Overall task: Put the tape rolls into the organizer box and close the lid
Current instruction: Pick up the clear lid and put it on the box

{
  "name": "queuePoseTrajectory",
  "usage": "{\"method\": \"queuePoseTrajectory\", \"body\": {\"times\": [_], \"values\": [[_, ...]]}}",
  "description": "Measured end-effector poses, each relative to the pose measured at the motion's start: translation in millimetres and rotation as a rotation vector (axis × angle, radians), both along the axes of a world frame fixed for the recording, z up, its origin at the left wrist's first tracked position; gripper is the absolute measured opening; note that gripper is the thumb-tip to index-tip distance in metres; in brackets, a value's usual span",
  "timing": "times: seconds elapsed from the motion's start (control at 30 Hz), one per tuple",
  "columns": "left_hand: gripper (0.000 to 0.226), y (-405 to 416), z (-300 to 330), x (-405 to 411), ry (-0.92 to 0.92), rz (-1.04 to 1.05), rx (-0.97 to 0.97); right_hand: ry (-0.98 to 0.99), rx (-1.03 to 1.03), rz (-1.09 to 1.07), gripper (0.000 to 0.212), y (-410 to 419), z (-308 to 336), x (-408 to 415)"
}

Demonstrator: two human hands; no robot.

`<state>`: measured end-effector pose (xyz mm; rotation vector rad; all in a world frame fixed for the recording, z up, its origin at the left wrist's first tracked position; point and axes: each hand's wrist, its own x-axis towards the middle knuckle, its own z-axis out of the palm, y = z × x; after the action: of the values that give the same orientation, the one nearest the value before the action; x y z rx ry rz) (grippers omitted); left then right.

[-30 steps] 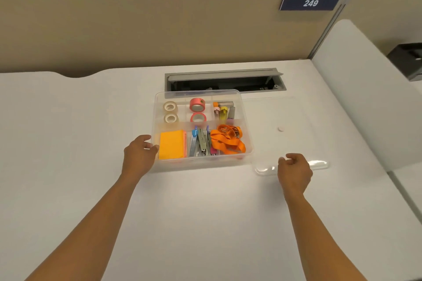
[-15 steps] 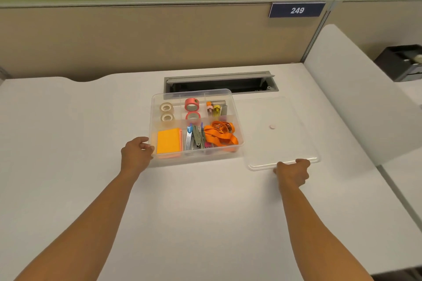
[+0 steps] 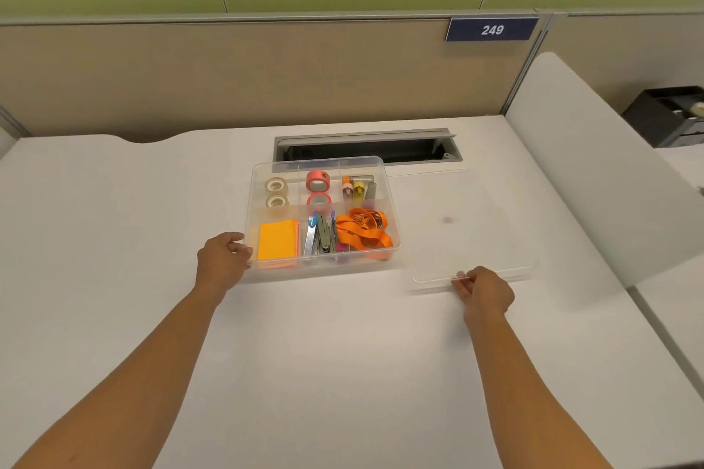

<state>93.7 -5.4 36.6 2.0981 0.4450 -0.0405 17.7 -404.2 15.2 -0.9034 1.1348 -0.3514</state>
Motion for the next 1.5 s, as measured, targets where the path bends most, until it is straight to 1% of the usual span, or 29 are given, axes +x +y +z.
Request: {"method": "queuePoseTrajectory", "body": {"times": [0.07,0.13,0.23,0.3,0.4,0.43,0.53,0.57,0.6,0.7,0.73,0.8,0.87,0.97,1.0,1.03,1.1,1.17,1.2,1.23,1.27,1.3,1.33,1.4,1.47,1.5], "values": [[0.029,-0.2,-0.6,0.2,-0.002,0.003,0.001,-0.174,0.057,0.029,0.023,-1.6,2.3,0.6],[0.03,-0.3,-1.4,1.0,0.004,0.007,-0.006,-0.275,0.047,0.079,0.03,-1.9,7.4,2.0],[0.034,-0.4,-1.5,1.9,0.021,0.015,-0.016,-0.332,-0.026,0.107,0.031,-2.2,18.1,8.6],[0.037,-1.4,0.8,1.9,0.011,0.029,0.063,-0.353,-0.135,0.115,0.029,-2.7,25.9,14.3],[0.037,-4.2,7.4,2.5,-0.103,0.041,0.143,-0.347,-0.442,0.159,0.026,-0.1,35.7,23.1],[0.036,-5.2,10.4,3.1,-0.146,0.046,0.15,-0.314,-0.595,0.165,0.024,1.9,38.6,26.2],[0.034,-8.9,20.8,5.7,-0.224,0.06,0.141,-0.201,-1.145,0.18,0.015,10.2,46.5,35.3],[0.033,-10.9,24.6,6.4,-0.24,0.059,0.117,-0.203,-1.278,0.184,0.015,13.6,48.7,38.1],[0.031,-12.9,28.4,6.9,-0.251,0.058,0.088,-0.218,-1.365,0.196,0.015,17.2,51.7,40.1],[0.033,-17.8,37.9,9.0,-0.238,0.078,-0.016,-0.32,-1.463,0.266,0.01,25.7,58.6,44.1],[0.037,-18.5,40.7,10.4,-0.221,0.083,-0.066,-0.365,-1.473,0.29,0.016,28.5,59.9,45.4],[0.052,-19.5,46.2,14.4,-0.186,0.1,-0.225,-0.435,-1.524,0.353,0.025,35.0,61.5,48.6],[0.066,-17.6,50.8,18.4,-0.137,0.141,-0.484,-0.503,-1.594,0.433,0.02,42.3,60.6,52.0],[0.079,-6.3,52.3,19.3,-0.072,0.16,-0.867,-0.6,-1.605,0.639,0.023,48.2,53.9,56.4],[0.078,0.0,50.7,18.5,-0.057,0.144,-0.951,-0.608,-1.594,0.73,0.025,48.7,51.9,57.1],[0.073,6.4,48.4,16.9,-0.045,0.109,-1.007,-0.589,-1.597,0.819,0.028,49.3,49.8,57.3],[0.054,17.7,43.2,11.8,-0.028,0.033,-1.054,-0.563,-1.563,0.932,0.033,48.5,45.3,58.4],[0.039,23.6,37.6,6.7,-0.028,0.001,-1.034,-0.534,-1.475,0.956,0.032,47.2,44.7,60.5],[0.035,24.8,34.8,4.6,-0.035,-0.013,-1.009,-0.526,-1.446,0.912,0.026,47.2,46.7,61.6],[0.031,25.5,31.8,2.7,-0.045,-0.028,-0.982,-0.512,-1.493,0.818,0.018,47.8,46.7,63.2],[0.028,25.9,28.7,1.1,-0.058,-0.039,-0.961,-0.513,-1.491,0.739,0.013,47.8,44.1,65.5],[0.024,25.9,26.0,-0.1,-0.073,-0.042,-0.945,-0.522,-1.477,0.67,0.017,47.7,41.7,67.8],[0.022,25.4,23.5,-0.7,-0.084,-0.038,-0.929,-0.52,-1.41,0.628,0.023,48.7,40.8,69.7],[0.02,23.6,18.2,-1.5,-0.091,-0.016,-0.89,-0.512,-1.143,0.656,0.037,49.2,40.3,71.4],[0.02,20.7,13.4,-2.3,-0.09,0.011,-0.844,-0.495,-0.822,0.721,0.041,48.0,37.0,75.6],[0.02,18.7,11.6,-2.4,-0.092,0.02,-0.818,-0.483,-0.704,0.724,0.039,47.3,35.8,78.1]]}}
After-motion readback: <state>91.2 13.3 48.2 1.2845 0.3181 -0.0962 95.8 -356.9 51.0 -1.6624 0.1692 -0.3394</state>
